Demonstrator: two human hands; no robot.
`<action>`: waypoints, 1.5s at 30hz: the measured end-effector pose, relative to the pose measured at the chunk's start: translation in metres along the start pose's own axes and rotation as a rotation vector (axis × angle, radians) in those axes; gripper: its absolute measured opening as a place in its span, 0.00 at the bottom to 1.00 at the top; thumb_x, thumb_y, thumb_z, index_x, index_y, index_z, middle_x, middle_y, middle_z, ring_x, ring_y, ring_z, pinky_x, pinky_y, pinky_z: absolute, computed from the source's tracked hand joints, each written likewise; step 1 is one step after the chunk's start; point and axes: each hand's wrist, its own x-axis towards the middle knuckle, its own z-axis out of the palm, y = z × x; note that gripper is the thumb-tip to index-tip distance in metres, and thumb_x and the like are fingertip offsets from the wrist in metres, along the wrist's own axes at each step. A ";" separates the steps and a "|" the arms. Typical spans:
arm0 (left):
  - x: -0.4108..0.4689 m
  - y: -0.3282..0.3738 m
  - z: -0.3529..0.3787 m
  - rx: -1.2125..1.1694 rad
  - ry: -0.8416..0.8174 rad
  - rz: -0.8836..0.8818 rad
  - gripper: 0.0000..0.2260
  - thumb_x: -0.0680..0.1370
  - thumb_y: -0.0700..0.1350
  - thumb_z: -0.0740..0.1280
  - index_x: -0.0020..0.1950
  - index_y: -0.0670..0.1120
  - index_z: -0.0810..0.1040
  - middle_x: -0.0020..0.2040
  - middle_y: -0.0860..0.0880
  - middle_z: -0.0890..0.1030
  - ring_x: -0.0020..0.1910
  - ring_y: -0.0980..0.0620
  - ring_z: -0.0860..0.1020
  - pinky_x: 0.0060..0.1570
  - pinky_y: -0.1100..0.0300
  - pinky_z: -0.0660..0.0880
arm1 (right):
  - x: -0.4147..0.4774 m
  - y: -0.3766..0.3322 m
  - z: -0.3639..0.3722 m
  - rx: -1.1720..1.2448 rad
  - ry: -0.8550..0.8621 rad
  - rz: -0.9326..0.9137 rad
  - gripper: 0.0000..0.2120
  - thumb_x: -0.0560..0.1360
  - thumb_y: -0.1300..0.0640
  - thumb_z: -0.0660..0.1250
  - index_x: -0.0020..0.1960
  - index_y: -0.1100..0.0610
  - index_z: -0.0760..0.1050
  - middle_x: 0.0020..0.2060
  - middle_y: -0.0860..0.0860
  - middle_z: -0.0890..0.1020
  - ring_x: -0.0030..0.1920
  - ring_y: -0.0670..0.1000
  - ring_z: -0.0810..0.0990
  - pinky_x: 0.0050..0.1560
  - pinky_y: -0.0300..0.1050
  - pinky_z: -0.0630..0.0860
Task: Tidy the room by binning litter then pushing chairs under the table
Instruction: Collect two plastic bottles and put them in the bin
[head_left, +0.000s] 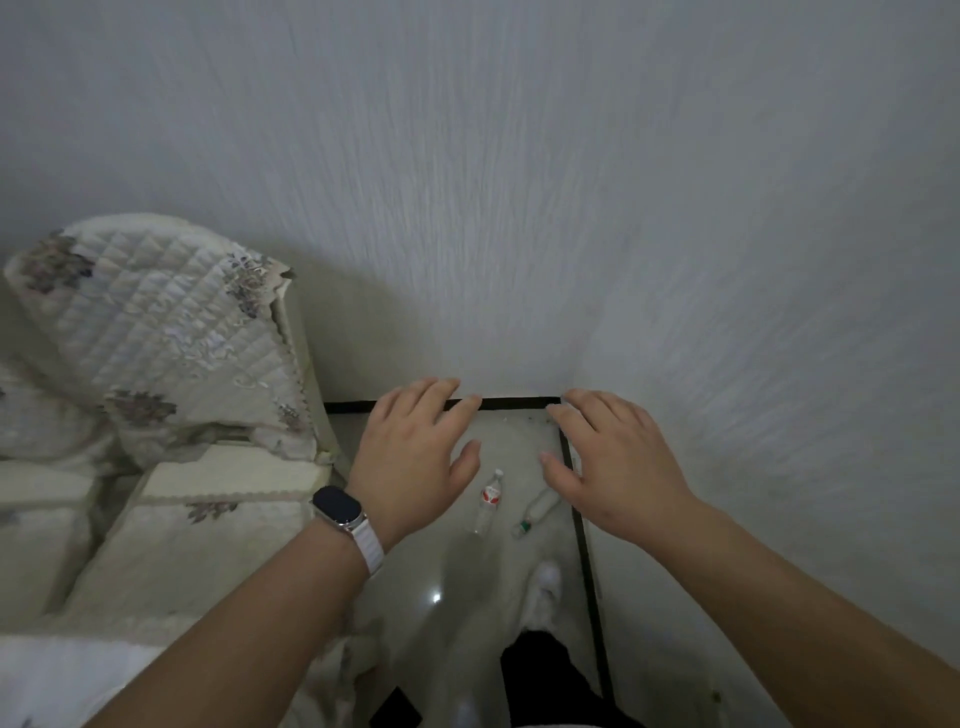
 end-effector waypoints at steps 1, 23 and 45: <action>0.007 -0.003 0.005 0.008 -0.019 -0.012 0.19 0.74 0.52 0.66 0.63 0.48 0.79 0.63 0.45 0.78 0.62 0.44 0.73 0.61 0.47 0.71 | 0.009 0.004 0.008 0.011 -0.007 -0.006 0.26 0.73 0.41 0.59 0.61 0.57 0.78 0.59 0.54 0.79 0.59 0.57 0.77 0.59 0.52 0.71; 0.173 -0.078 0.175 -0.065 -0.217 -0.094 0.21 0.75 0.54 0.62 0.64 0.45 0.78 0.64 0.43 0.78 0.63 0.43 0.73 0.62 0.46 0.69 | 0.166 0.127 0.163 0.174 -0.166 0.093 0.22 0.72 0.44 0.62 0.58 0.58 0.78 0.58 0.57 0.80 0.57 0.60 0.78 0.59 0.53 0.70; 0.011 -0.091 0.665 -0.393 -0.656 -0.561 0.24 0.76 0.54 0.63 0.67 0.42 0.75 0.64 0.40 0.76 0.61 0.38 0.74 0.59 0.49 0.70 | 0.054 0.224 0.633 0.352 -0.430 0.612 0.23 0.77 0.46 0.60 0.66 0.59 0.72 0.60 0.58 0.75 0.58 0.59 0.73 0.55 0.53 0.73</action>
